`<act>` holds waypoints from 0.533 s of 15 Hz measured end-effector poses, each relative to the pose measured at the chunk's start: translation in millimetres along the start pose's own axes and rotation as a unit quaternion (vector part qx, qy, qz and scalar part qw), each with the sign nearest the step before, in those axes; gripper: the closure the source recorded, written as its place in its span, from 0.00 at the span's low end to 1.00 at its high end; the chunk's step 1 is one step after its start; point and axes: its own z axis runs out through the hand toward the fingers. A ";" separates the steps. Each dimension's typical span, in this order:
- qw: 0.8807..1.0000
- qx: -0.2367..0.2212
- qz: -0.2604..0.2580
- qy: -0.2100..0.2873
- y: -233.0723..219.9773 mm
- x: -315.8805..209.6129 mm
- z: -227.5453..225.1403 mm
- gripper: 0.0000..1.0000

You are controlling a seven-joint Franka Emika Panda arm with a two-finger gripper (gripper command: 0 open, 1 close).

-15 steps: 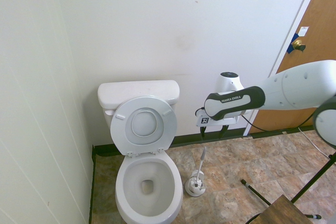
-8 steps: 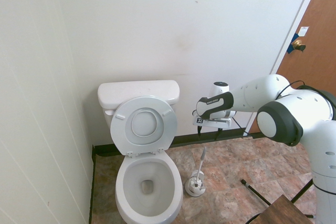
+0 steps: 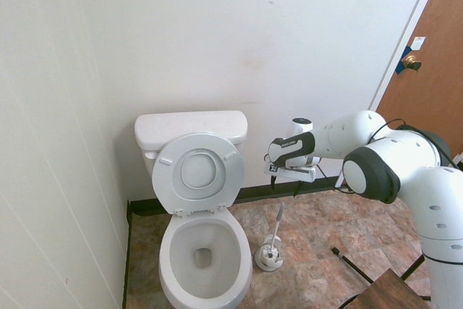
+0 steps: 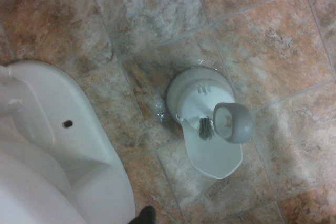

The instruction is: Clean the toilet

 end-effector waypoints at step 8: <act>0.999 -0.035 0.038 -0.015 -22.6 21.7 91.4 0.00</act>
